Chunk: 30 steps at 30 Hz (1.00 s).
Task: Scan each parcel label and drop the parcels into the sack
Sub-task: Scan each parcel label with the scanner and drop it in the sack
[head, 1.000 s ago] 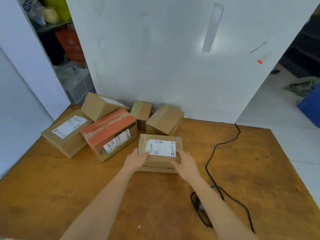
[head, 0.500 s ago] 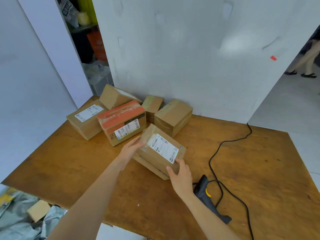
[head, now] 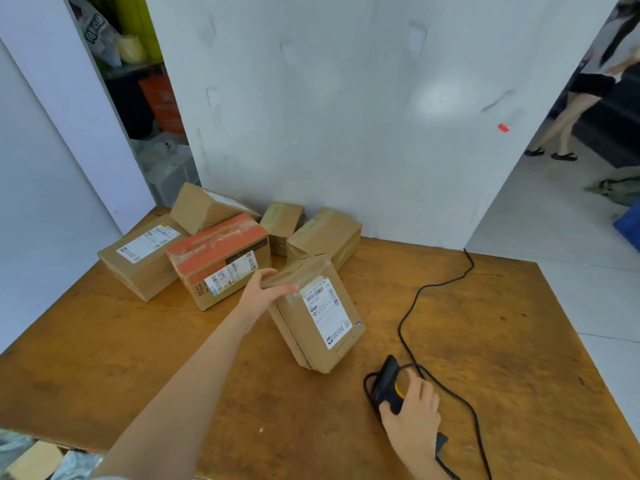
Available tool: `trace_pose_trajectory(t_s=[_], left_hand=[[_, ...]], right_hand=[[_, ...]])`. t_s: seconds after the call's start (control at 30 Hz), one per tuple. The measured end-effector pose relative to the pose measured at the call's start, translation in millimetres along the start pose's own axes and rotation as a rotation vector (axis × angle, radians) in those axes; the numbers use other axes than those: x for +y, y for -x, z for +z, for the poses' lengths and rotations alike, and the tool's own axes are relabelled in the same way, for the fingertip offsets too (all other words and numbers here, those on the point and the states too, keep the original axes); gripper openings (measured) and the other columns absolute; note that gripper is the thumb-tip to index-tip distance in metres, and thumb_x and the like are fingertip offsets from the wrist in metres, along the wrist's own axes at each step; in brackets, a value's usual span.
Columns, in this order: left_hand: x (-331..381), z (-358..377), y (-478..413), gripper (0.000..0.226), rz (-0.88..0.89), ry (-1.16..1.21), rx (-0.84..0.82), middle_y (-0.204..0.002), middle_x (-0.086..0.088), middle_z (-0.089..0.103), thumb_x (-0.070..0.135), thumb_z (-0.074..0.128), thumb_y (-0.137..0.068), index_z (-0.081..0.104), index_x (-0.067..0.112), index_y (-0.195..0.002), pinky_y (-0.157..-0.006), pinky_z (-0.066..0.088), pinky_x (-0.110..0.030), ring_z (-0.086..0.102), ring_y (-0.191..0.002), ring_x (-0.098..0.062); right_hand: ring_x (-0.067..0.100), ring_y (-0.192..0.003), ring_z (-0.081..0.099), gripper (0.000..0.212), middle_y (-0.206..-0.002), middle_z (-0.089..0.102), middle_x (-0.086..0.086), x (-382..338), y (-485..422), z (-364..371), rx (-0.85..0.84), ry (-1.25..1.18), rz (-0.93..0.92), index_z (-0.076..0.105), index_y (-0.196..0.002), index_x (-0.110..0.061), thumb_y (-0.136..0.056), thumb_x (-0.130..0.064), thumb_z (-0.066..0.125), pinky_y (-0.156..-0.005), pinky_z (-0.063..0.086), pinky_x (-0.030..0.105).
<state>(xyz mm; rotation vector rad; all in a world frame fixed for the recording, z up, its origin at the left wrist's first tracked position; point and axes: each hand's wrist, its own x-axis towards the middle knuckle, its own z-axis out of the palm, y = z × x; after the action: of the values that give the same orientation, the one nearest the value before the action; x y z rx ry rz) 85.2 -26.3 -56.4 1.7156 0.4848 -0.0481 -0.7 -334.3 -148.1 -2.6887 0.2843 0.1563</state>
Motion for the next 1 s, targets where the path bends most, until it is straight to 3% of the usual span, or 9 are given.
trace_pose_trajectory(t_s=[0.1, 0.23, 0.37, 0.53, 0.7, 0.8, 0.9, 1.0], left_hand=[[2.2, 16.2, -4.5, 0.091, 0.008, 0.065, -0.019, -0.125, 0.002, 0.045, 0.049, 0.083, -0.053, 0.044, 0.024, -0.132, -0.085, 0.037, -0.029, 0.045, -0.113, -0.017], [3.1, 32.8, -11.4, 0.073, -0.018, 0.120, -0.064, -0.120, 0.000, 0.051, 0.040, 0.085, -0.061, 0.047, 0.032, -0.123, -0.075, 0.044, -0.032, 0.050, -0.099, -0.010], [7.4, 43.4, -17.2, 0.075, -0.056, 0.143, -0.099, -0.118, 0.000, 0.053, 0.043, 0.083, -0.053, 0.051, 0.034, -0.120, -0.082, 0.051, -0.044, 0.052, -0.103, -0.015], [10.2, 52.1, -22.1, 0.085, -0.071, 0.146, -0.133, -0.119, 0.002, 0.053, 0.048, 0.085, -0.043, 0.050, 0.036, -0.120, -0.073, 0.048, -0.037, 0.052, -0.108, -0.017], [12.9, 53.8, -27.9, 0.091, -0.065, 0.179, -0.112, -0.117, 0.006, 0.052, 0.050, 0.085, -0.040, 0.047, 0.038, -0.122, -0.076, 0.047, -0.041, 0.049, -0.108, -0.017], [14.1, 53.9, -31.6, 0.101, -0.072, 0.188, -0.070, -0.120, 0.004, 0.050, 0.051, 0.086, -0.037, 0.044, 0.036, -0.128, -0.082, 0.046, -0.047, 0.046, -0.110, -0.021], [15.6, 57.2, -35.8, 0.106, -0.061, 0.205, -0.053, -0.122, 0.003, 0.046, 0.050, 0.088, -0.036, 0.041, 0.034, -0.129, -0.086, 0.047, -0.047, 0.046, -0.110, -0.021], [19.0, 62.4, -36.3, 0.101, -0.054, 0.238, -0.065, -0.111, 0.010, 0.047, 0.049, 0.089, -0.038, 0.041, 0.035, -0.125, -0.072, 0.046, -0.038, 0.048, -0.099, -0.013]], right_hand=[[0.020, -0.127, 0.040, 0.067, -0.135, 0.038, -0.003, 9.1, -0.6, 5.5, -0.090, 0.064, -0.009, 0.030, -0.138, -0.028, -0.082, -0.048, 0.061, -0.097, 0.042, 0.036], [0.017, -0.123, 0.043, 0.052, -0.129, 0.047, -0.009, 15.8, -3.7, 8.4, -0.105, 0.120, -0.034, 0.039, -0.130, -0.031, -0.085, -0.052, 0.056, -0.097, 0.041, 0.037], [0.015, -0.122, 0.046, 0.051, -0.127, 0.051, -0.010, 17.3, -4.5, 10.1, -0.101, 0.113, -0.052, 0.040, -0.131, -0.030, -0.087, -0.051, 0.056, -0.097, 0.038, 0.037], [0.018, -0.123, 0.049, 0.058, -0.130, 0.052, -0.002, 21.1, -8.7, 14.0, -0.108, 0.013, -0.091, 0.039, -0.138, -0.019, -0.090, -0.044, 0.059, -0.096, 0.044, 0.031], [0.024, -0.120, 0.052, 0.054, -0.128, 0.054, 0.006, 5.3, -14.5, -0.3, 0.032, -0.289, -0.050, 0.043, -0.136, -0.009, -0.091, -0.032, 0.062, -0.093, 0.047, 0.033], [0.016, -0.118, 0.054, 0.054, -0.126, 0.058, -0.001, -15.5, -15.7, -26.5, 0.083, -0.575, -0.051, 0.042, -0.139, -0.012, -0.092, -0.030, 0.061, -0.093, 0.044, 0.023], [0.001, -0.094, 0.060, 0.042, -0.105, 0.063, -0.010, -38.8, -7.1, -54.7, -0.036, -0.850, -0.112, 0.044, -0.132, -0.023, -0.094, -0.032, 0.057, -0.078, 0.047, 0.014], [0.013, -0.066, 0.056, 0.027, -0.078, 0.060, 0.007, -56.0, 8.1, -74.6, -0.222, -1.075, -0.225, 0.052, -0.123, -0.021, -0.097, -0.027, 0.054, -0.067, 0.049, 0.026]])
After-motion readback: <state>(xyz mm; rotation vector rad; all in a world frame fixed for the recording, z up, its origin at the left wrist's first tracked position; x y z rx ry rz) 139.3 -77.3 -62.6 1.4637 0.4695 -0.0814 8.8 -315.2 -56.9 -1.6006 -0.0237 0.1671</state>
